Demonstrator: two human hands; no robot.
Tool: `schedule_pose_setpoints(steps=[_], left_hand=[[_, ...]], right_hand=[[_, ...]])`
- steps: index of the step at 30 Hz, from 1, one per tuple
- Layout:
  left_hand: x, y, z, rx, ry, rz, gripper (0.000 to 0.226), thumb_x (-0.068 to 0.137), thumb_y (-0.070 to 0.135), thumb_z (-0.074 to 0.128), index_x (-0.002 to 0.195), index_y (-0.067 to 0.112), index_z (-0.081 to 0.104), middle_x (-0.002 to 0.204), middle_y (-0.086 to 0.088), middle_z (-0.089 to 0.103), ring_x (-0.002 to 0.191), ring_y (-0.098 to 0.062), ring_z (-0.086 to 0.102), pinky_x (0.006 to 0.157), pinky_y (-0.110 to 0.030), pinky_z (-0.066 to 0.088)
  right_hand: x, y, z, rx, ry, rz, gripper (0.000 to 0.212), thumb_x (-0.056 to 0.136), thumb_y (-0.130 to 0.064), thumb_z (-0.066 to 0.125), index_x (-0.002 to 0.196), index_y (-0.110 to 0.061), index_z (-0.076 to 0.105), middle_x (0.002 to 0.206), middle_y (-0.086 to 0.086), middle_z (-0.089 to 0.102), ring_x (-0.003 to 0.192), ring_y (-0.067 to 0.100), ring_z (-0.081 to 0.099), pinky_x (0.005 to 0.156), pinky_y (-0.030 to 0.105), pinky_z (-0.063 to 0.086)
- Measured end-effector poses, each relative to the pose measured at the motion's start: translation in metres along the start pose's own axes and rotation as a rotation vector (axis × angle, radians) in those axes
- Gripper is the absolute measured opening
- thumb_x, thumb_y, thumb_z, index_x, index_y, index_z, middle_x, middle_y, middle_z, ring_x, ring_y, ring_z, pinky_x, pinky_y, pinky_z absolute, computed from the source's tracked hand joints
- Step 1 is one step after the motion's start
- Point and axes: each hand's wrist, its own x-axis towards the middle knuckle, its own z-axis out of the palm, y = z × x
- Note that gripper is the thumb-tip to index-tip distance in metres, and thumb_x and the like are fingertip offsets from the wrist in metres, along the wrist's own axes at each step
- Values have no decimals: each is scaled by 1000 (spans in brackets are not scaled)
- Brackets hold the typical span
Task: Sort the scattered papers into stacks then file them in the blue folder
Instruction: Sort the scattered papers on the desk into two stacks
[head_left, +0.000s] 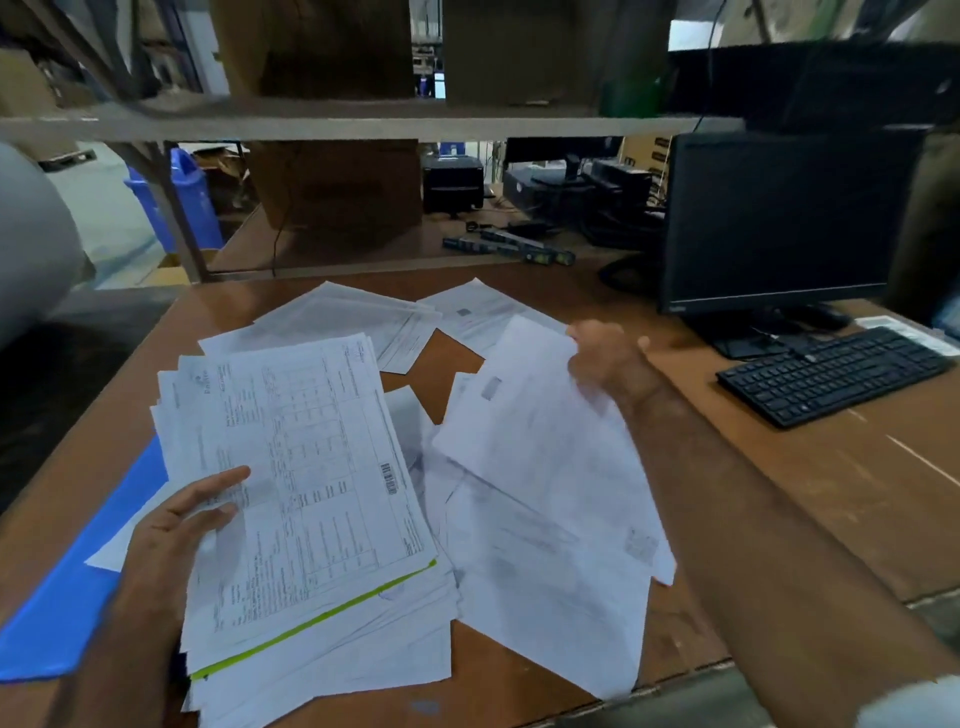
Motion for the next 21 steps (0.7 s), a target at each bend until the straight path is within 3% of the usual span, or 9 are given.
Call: schedule_pose_setpoints(steps=[2,4,7,9,10,12,14,17,21], left_hand=[[6,-4,-2,52,0,6,38,95,-4,56,102,25,80,142,3,59,128,-24,53,99,-34,43],[7,-1,0,70,11,-7,35,95,-4,56,101,22,78,137,1,62,124,-22,53,104,-37,38],[6,2,2,61,24,-5,34,93,-5,57,102,21,75,135,-4,64,119,-21,54,101,-35,36],[3,4,2,73,27,9,34,93,-6,56,103,20,76,135,-4,65,123,-20,54,100,-32,37],[0,5,4,94,28,23,34,94,-6,55,105,18,77,133,-4,66,124,-19,54,99,-31,37],[-5,7,7,151,21,73,31,95,-6,56,111,11,76,128,-6,68,119,-17,56,95,-27,38],[-11,10,12,192,14,102,28,95,-5,56,114,6,74,125,-6,69,109,-10,60,88,-20,41],[-12,13,14,151,35,76,28,96,-4,56,115,6,74,124,-1,68,97,0,61,79,-11,43],[-14,12,14,157,48,76,30,96,-6,56,113,9,75,130,-5,68,110,-13,60,88,-19,43]], right_hand=[[6,-30,1,-423,63,-145,35,90,-15,55,122,-28,63,120,1,65,121,25,52,101,53,34],[3,-61,20,-594,89,-318,36,93,-18,58,126,-31,64,128,-2,61,129,24,43,106,58,27],[-16,-82,74,-586,146,-536,37,89,-24,70,126,-27,67,140,2,55,134,24,43,110,59,28],[-44,-86,110,-484,158,-439,56,76,-40,83,128,-27,66,140,7,58,130,29,53,103,63,39],[-57,-86,127,-409,91,-339,69,79,-52,79,139,-25,58,148,11,52,136,36,49,104,67,37],[-71,-74,160,-291,-46,-145,80,97,-65,45,159,-18,26,168,15,18,152,45,17,113,72,16],[-82,-63,173,-233,-124,-59,84,98,-71,17,162,-16,12,170,13,6,155,41,4,116,70,4],[-85,-49,171,-223,-107,-221,100,82,-77,-7,163,-22,12,171,6,6,157,31,4,119,64,1],[-87,-25,152,-231,-193,-625,75,96,-73,10,162,-37,11,171,-13,5,158,12,0,121,63,-1]])
